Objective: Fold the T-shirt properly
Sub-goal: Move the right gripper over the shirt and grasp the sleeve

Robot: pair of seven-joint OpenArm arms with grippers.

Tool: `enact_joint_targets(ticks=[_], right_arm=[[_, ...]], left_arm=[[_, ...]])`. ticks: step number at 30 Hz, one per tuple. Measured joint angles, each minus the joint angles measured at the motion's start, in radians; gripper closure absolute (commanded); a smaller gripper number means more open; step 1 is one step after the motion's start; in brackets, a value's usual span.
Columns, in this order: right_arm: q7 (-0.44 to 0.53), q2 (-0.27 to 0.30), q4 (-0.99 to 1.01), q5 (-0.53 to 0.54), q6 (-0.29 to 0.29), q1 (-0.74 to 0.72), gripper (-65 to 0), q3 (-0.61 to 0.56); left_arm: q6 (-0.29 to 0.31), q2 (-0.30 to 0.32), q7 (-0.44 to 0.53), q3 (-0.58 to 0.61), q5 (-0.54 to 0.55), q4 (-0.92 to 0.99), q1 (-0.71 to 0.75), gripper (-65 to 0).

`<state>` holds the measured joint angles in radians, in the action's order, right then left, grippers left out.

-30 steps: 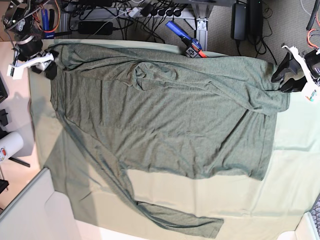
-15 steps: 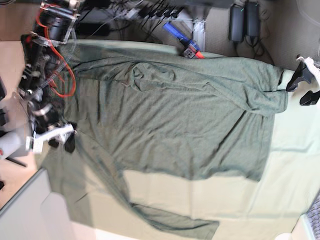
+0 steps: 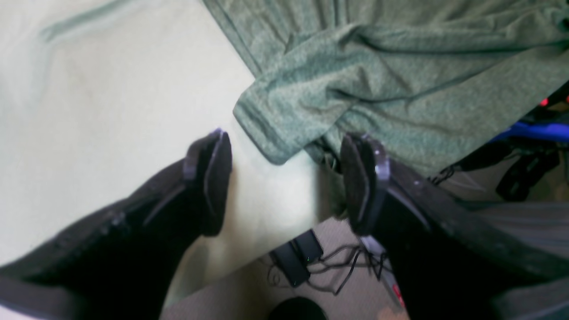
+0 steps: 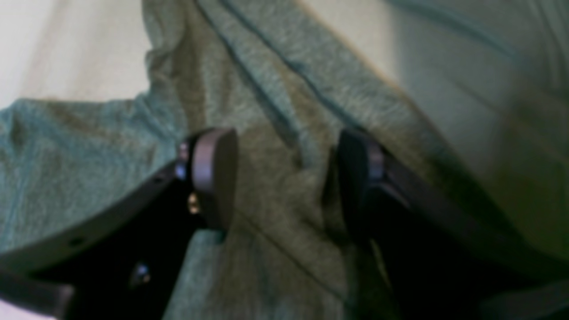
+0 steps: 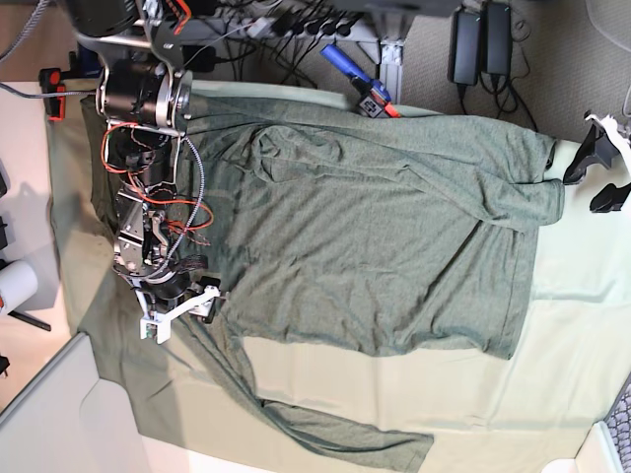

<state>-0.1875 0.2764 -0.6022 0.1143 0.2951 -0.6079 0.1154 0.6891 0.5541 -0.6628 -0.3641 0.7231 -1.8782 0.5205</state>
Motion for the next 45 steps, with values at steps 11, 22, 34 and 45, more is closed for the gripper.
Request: enact_joint_targets(ticks=[11,22,34,45], right_arm=[[-0.001,0.0,-0.016,-0.005,-0.039,0.01,0.0,0.0],[-0.179,0.0,-0.274,0.002,-0.037,0.077,0.0,0.0],[-0.251,0.0,-0.684,0.043,-0.034,0.432,0.0,0.025],[-0.191,-0.003,-0.722,0.068,-0.034,0.474,-34.7,0.036]], left_arm=[[0.0,0.0,0.034,0.0,0.0,0.0,-0.005,-41.6],[0.0,0.0,0.036,0.0,-0.001,0.0,-0.005,-41.6],[-0.022,0.045,0.039,0.0,0.009,0.0,-0.094,-41.6],[-0.024,0.053,0.041,0.0,0.01,0.0,-0.1,-41.6]])
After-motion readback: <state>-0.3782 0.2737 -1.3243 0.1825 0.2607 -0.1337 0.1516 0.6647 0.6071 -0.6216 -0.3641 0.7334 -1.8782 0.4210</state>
